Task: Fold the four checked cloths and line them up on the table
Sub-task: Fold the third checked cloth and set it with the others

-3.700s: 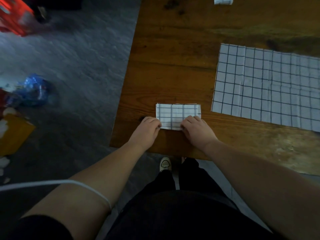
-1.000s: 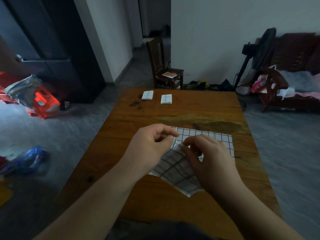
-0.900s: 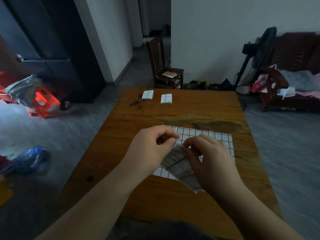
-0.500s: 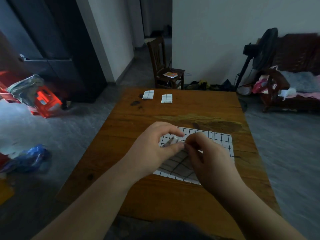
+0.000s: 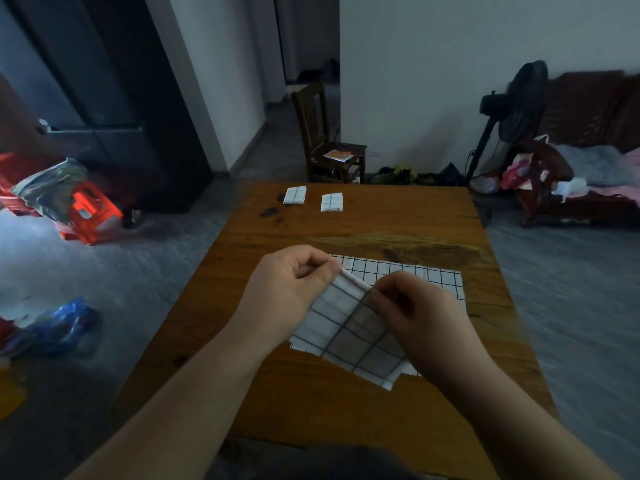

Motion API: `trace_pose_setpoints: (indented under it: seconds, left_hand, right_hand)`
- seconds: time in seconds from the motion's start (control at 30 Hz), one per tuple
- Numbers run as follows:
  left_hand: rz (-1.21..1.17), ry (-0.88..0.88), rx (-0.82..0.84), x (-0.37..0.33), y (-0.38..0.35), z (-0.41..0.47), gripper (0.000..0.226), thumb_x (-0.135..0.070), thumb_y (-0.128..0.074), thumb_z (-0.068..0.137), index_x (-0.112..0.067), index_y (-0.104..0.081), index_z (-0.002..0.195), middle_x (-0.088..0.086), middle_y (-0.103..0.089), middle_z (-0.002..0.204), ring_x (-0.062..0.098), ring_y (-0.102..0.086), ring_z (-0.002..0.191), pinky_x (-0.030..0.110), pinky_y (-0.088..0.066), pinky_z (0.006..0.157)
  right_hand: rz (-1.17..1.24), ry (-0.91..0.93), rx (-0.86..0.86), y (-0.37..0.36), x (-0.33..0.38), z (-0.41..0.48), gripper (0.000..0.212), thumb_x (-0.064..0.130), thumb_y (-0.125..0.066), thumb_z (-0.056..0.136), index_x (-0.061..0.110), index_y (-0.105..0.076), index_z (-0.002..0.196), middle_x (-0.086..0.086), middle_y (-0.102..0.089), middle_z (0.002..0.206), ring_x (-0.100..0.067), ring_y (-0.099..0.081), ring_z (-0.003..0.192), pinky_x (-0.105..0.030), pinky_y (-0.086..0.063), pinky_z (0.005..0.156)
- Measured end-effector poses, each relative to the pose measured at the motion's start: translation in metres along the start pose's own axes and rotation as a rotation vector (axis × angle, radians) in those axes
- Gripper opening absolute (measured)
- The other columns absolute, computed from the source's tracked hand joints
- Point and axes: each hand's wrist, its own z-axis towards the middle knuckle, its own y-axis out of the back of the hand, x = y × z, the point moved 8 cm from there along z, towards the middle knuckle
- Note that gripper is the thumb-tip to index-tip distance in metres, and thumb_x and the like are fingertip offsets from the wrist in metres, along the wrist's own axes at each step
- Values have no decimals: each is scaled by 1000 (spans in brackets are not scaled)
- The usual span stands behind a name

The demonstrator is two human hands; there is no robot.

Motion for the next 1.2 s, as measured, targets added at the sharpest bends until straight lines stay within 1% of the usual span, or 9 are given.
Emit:
trace_pose_setpoints:
  seconds: [0.13,0.23,0.33,0.47,0.53,0.63,0.87,1.07,1.2]
  left_hand:
    - [-132,68,-33,7,1,3,14,-39,-64,94,-27,-69,89,-15,-72,83,2,-68,77,12,-52,58]
    - [-215,100,-90,10,6,5,11,-33,-63,97,-28,-70,91,-10,-73,85,9,-69,78,23,-59,67]
    - [-206,99,-102,8,13,9,6,-34,-63,97,-32,-68,98,-14,-74,90,6,-70,83,26,-56,70]
    - [-16,149,258,17,-5,12,37,-61,-56,85,-38,-57,113,-12,-72,104,4,-70,91,29,-58,76]
    - [26,154,353,25,-12,9,29,-53,-56,91,-34,-60,113,-7,-72,103,6,-71,89,27,-59,71]
    - [-134,177,283,31,-12,7,17,-32,-55,101,-26,-65,112,-3,-74,99,21,-71,88,27,-57,64]
    - [-308,153,91,25,-3,18,14,-24,-57,101,-18,-69,104,2,-74,95,18,-73,85,25,-55,62]
    - [-388,161,28,24,5,20,23,-25,-49,104,-18,-70,108,6,-73,95,20,-73,87,27,-57,62]
    - [-306,150,-17,29,10,21,25,-25,-45,106,-23,-70,106,6,-71,101,20,-72,90,30,-59,66]
  right_hand:
    - [-1,-21,9,0,-2,1,5,39,-59,96,35,-63,96,17,-65,89,2,-61,82,-17,-55,64]
    - [-4,-31,80,-6,-4,3,5,36,-62,95,35,-62,91,13,-65,89,0,-61,83,-23,-59,67]
    - [102,-100,147,-8,-14,6,5,31,-66,94,28,-64,91,9,-67,90,-3,-63,82,-18,-55,59]
    - [259,-180,96,5,-27,9,8,32,-67,94,24,-68,92,5,-71,91,-6,-68,83,-25,-58,63]
    - [289,-206,57,13,-35,11,8,31,-66,95,23,-68,93,5,-72,92,-8,-68,83,-24,-57,62]
    - [330,-223,60,15,-45,11,6,30,-65,95,24,-69,95,5,-71,94,-9,-67,86,-22,-52,62]
    - [568,-334,340,-13,-68,3,22,28,-63,96,20,-67,116,-7,-68,114,-21,-71,95,-29,-59,69]
    - [858,-412,221,-18,-77,11,24,14,-60,97,4,-67,117,-16,-70,115,-27,-73,98,-34,-61,79]
    - [840,-381,123,-11,-82,18,19,12,-58,99,0,-68,108,-16,-69,103,-23,-65,77,-27,-54,64]
